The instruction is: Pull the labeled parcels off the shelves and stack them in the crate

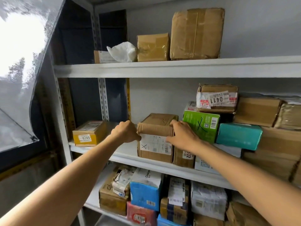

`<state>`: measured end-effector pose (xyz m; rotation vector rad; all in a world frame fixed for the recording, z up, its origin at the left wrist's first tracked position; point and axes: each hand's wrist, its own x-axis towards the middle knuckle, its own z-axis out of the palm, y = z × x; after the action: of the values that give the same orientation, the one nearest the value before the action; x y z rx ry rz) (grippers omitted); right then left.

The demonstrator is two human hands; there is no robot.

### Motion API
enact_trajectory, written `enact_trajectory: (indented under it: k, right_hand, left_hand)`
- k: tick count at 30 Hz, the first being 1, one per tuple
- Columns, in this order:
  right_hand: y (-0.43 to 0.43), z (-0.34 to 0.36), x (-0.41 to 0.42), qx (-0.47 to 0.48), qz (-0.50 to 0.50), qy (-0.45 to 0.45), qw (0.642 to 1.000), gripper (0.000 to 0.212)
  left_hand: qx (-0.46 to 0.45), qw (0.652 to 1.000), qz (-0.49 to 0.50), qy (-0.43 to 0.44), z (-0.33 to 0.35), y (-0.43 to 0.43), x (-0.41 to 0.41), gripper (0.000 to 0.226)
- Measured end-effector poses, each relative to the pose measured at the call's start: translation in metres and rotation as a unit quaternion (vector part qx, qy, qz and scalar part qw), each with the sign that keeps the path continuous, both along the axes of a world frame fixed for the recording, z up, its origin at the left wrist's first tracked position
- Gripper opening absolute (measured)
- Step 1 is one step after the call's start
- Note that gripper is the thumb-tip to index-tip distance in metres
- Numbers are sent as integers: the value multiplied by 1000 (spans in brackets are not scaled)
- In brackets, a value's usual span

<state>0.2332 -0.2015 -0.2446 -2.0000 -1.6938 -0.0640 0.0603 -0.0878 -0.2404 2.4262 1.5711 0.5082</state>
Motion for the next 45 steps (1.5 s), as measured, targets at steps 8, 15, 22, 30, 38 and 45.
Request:
enact_trajectory:
  k: [8,15,22,30,38,45]
  right_hand:
    - [14,-1,-9,-9,-41,15,999,59]
    - [19,-6,-20,-11,-98,59,993,51]
    - [29,-8,-40,20,-168,147,975,70]
    - [32,2,-52,77,-146,300,939,56]
    - [41,-15,-49,92,-123,380,912,54]
    - [64,-22,-57,135,-208,461,852,49]
  left_hand:
    - [-25,999,-36,-20,-6,16,-1,38]
    - [-75,987,-119,-81,3,43,3,64]
    - [-95,958,-189,-196,-18,67,1,56]
    - [-115,931,-187,-292,-35,75,-27,64]
    - [-113,918,-192,-329,-42,78,-45,68]
    - [-252,882,-122,-380,-25,79,-25,52]
